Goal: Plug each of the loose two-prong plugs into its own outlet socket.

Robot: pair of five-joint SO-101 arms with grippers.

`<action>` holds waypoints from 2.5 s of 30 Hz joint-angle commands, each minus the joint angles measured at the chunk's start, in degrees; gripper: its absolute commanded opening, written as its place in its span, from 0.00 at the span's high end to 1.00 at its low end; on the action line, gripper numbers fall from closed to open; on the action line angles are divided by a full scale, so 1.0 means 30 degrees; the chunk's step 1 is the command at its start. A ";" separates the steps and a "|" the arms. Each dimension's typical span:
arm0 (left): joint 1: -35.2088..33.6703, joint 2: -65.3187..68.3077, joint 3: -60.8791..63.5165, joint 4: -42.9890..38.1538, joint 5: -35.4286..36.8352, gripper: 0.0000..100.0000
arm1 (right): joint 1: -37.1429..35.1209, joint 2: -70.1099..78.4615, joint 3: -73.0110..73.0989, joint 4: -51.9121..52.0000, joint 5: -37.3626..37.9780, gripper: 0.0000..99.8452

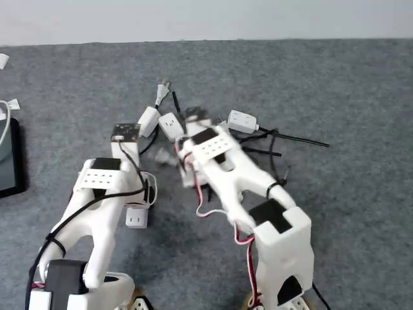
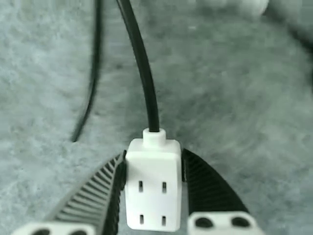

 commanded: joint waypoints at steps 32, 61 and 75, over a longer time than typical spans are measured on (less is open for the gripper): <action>0.6212 0.7121 -0.6755 -0.0293 0.5011 0.70 | 0.5143 -0.1949 -0.2286 0.3502 0.2168 0.99; 0.1289 -0.9407 0.4498 -0.2784 -0.0586 0.80 | 0.3238 -0.1685 -0.1495 0.3648 0.2256 0.99; -0.2051 -0.1817 -0.0513 -0.3223 -0.0527 0.93 | 0.5436 -0.1275 0.1612 0.1949 0.2256 0.99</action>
